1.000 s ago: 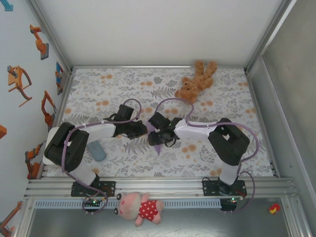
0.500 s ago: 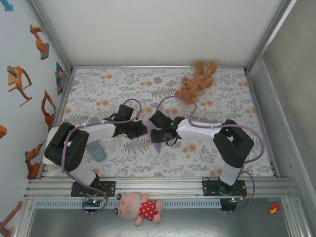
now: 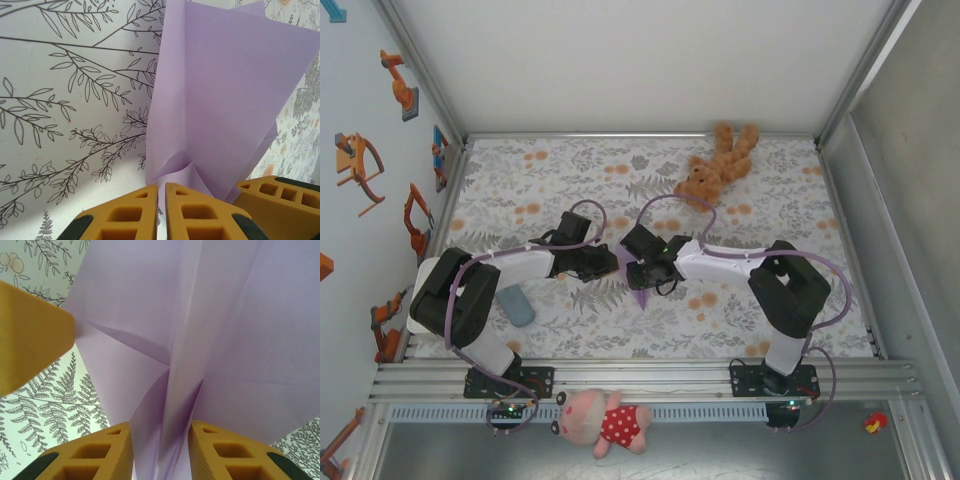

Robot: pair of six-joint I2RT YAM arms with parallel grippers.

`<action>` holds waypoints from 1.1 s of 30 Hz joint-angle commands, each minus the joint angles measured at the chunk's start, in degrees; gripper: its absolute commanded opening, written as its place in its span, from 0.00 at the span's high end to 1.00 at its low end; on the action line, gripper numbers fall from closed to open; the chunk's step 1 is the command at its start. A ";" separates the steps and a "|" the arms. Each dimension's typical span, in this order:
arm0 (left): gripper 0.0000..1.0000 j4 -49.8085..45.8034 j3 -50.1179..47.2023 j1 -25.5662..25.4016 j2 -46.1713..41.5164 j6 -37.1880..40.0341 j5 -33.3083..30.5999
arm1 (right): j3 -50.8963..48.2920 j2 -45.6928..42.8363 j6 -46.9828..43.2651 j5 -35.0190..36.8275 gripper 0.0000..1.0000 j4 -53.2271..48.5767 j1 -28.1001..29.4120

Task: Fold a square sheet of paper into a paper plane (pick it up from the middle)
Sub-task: Move the paper plane to the top-center of the table.

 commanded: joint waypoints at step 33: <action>0.44 -11.95 -2.39 5.50 -15.68 0.80 -12.40 | 7.06 5.13 4.09 9.17 0.93 -9.77 0.40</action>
